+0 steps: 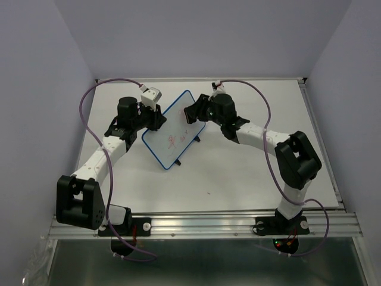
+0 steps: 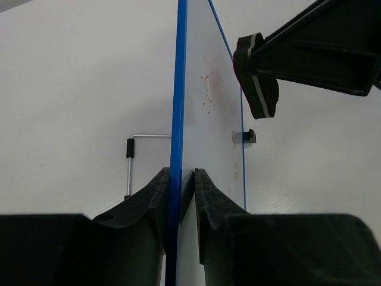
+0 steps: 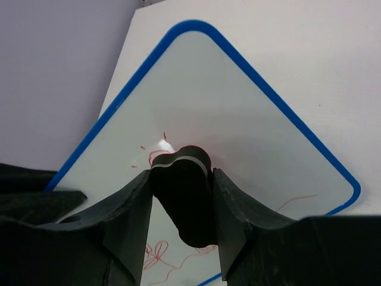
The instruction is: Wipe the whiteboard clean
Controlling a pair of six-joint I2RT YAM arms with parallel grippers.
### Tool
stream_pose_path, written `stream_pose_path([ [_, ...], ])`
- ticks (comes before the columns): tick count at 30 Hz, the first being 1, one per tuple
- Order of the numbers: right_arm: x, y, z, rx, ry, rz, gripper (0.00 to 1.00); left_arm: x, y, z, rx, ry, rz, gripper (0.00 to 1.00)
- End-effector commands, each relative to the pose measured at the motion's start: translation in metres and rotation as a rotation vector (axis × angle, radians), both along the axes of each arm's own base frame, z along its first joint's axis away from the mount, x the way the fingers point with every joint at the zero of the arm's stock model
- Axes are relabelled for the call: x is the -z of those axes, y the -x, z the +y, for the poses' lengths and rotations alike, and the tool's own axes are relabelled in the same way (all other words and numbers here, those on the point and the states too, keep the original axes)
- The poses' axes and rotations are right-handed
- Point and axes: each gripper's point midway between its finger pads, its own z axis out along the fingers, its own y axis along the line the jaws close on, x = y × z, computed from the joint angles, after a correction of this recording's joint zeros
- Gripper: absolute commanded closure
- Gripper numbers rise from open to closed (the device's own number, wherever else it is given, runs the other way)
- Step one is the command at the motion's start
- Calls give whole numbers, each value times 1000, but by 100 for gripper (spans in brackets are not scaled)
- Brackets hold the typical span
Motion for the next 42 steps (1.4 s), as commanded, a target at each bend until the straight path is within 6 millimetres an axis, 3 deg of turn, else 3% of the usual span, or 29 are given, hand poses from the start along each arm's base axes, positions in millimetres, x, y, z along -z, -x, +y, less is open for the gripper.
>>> stream_pose_path([
  [1,-50,-13,31,9,-89,-139,85,18,-3,11,-32,-79,7,76],
  [8,-34,-22,42,23,-119,-122,86,26,-5,13,-47,-90,26,83],
  [16,4,13,70,-71,-43,-106,96,27,-3,10,-28,-92,26,94],
  [21,13,-3,49,90,-30,-86,96,29,-3,13,-37,-97,30,97],
  [25,22,-14,22,250,-26,-84,96,27,-4,14,-50,-98,27,86],
  [28,32,-16,16,293,-20,-57,96,25,-4,15,-57,-101,22,83],
  [32,61,-11,12,301,16,8,96,22,-4,16,-57,-99,15,84],
  [37,111,7,-6,331,66,108,97,19,-2,16,-60,-93,8,78],
  [40,126,13,-17,363,87,139,99,16,-1,15,-59,-88,3,69],
  [42,141,22,-27,387,98,179,99,15,-1,15,-61,-84,2,57],
])
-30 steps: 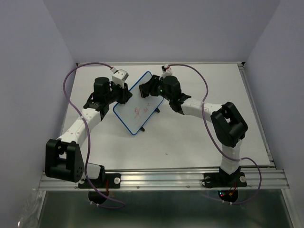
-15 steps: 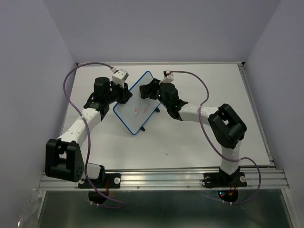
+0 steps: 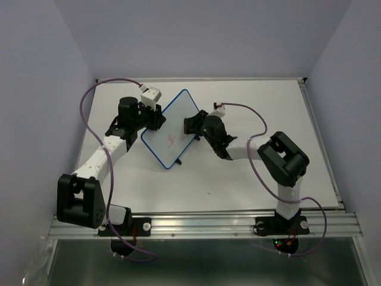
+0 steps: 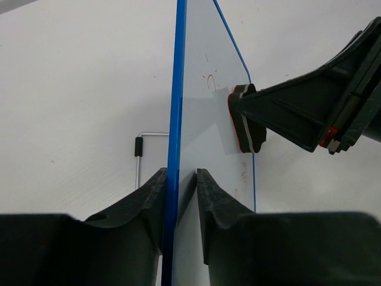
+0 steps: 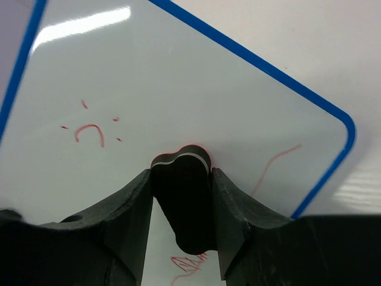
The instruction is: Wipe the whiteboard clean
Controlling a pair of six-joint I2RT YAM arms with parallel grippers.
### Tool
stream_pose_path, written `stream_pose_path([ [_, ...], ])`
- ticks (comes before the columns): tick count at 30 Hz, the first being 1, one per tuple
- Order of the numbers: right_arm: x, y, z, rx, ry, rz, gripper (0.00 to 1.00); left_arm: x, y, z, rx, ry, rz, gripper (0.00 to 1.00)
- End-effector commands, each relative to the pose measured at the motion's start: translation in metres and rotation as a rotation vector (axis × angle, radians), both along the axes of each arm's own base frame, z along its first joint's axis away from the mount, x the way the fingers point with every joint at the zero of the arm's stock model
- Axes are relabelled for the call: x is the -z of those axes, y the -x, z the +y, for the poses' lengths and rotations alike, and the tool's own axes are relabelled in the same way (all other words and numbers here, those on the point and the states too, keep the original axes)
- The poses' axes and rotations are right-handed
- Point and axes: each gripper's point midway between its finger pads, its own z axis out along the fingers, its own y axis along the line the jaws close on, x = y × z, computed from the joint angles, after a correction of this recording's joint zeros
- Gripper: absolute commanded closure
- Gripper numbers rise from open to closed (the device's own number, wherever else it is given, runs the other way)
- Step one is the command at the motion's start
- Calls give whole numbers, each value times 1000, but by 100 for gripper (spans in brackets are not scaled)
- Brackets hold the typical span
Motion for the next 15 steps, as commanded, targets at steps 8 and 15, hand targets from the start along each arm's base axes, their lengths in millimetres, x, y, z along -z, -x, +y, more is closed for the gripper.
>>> stream_pose_path([
  [8,84,39,-41,54,151,213,99,-13,5,12,-54,-45,-45,17],
  [15,-1,22,-27,41,59,58,99,-62,-3,22,-159,11,-123,1],
])
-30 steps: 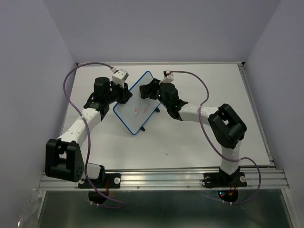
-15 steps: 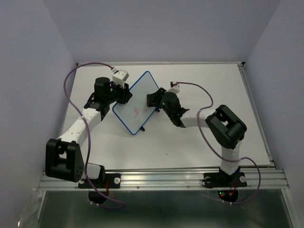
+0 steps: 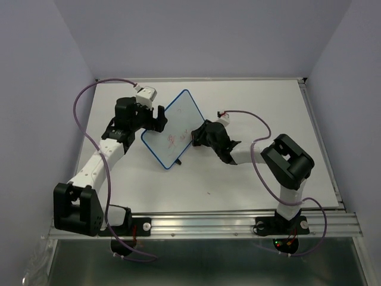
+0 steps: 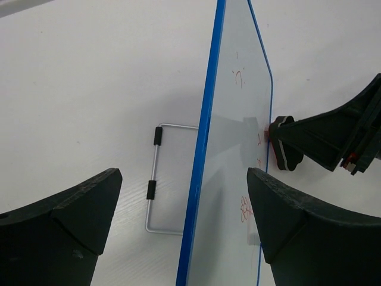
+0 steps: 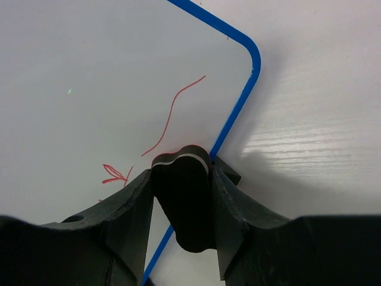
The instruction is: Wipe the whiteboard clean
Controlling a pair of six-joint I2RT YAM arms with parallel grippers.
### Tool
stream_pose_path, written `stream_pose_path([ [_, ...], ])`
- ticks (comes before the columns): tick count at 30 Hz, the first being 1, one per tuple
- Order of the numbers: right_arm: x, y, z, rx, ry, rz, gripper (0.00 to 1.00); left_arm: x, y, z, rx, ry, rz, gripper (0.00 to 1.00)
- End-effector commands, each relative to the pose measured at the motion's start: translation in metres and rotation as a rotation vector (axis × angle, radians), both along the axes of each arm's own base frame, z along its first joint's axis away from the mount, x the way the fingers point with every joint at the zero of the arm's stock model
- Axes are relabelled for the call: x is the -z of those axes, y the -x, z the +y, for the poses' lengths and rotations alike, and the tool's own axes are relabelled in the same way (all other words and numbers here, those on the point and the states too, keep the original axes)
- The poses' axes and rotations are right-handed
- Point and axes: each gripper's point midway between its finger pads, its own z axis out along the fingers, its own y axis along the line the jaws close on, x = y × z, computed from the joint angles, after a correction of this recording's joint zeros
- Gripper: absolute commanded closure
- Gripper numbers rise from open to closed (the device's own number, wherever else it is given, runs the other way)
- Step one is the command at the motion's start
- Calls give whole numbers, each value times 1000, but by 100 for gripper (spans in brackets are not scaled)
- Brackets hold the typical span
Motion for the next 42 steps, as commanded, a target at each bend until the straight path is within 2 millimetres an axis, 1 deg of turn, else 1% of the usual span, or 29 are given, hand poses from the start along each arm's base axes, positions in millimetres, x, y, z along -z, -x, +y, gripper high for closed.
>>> stream_pose_path([
  [1,-73,-12,8,-1,-60,-131,99,-63,-8,8,-95,56,-120,1],
  [2,-99,-16,10,3,-85,-177,99,-83,-13,14,-148,79,-149,1],
  [4,-122,-20,11,9,-113,-215,99,-104,-11,22,-226,126,-164,1],
  [5,-140,-23,15,8,-137,-245,99,-122,-14,32,-313,186,-178,1],
  [6,-149,-25,18,-1,-149,-261,99,-133,-12,36,-359,234,-188,1],
  [7,-155,-27,22,-11,-159,-275,99,-132,-8,40,-403,266,-157,1],
  [8,-164,-30,33,-47,-182,-296,99,-134,-7,45,-478,349,-130,1],
  [9,-167,-32,39,-62,-190,-304,99,-137,-2,45,-487,376,-124,1],
  [11,-170,-35,50,-96,-207,-305,99,-123,7,51,-543,392,-62,1],
  [12,-176,-45,63,-105,-237,-314,99,-107,21,64,-652,422,4,1],
  [13,-168,-46,64,-106,-228,-303,99,-107,26,64,-662,435,18,1],
  [14,-167,-48,67,-107,-237,-301,99,-101,31,70,-689,418,25,1],
  [17,-160,-57,77,-111,-249,-287,99,-97,50,90,-770,374,9,1],
  [19,-151,-60,80,-108,-241,-271,99,-103,61,97,-792,382,-11,1],
  [21,-138,-63,84,-109,-238,-246,99,-106,67,95,-766,391,-18,1],
  [22,-134,-65,84,-100,-235,-240,99,-111,72,95,-756,399,-36,1],
  [23,-122,-65,84,-94,-226,-220,99,-108,74,96,-755,391,-37,1],
  [25,-111,-67,79,-66,-215,-200,99,-110,79,100,-760,385,-55,1],
  [26,-104,-67,75,-45,-204,-189,99,-107,80,102,-770,382,-54,1],
  [27,-90,-65,70,-28,-187,-162,99,-106,81,102,-768,381,-54,1],
  [29,-76,-62,64,-12,-170,-137,99,-104,81,101,-765,379,-52,1],
  [30,-62,-57,57,2,-149,-112,99,-98,81,99,-757,378,-40,1],
  [33,-47,-48,49,9,-129,-82,99,-83,81,91,-721,379,-1,1],
  [37,-16,-34,31,37,-84,-24,99,-65,79,76,-655,380,58,1],
  [38,-4,-28,24,48,-66,0,99,-62,79,72,-647,395,70,1],
  [39,2,-25,20,62,-67,15,99,-48,81,65,-616,399,112,1],
  [40,11,-20,15,64,-50,31,99,-47,81,60,-591,422,107,1],
  [41,15,-17,12,65,-44,39,99,-41,82,55,-569,436,119,1],
  [42,21,-12,8,63,-35,55,99,-30,86,43,-522,476,151,1],
])
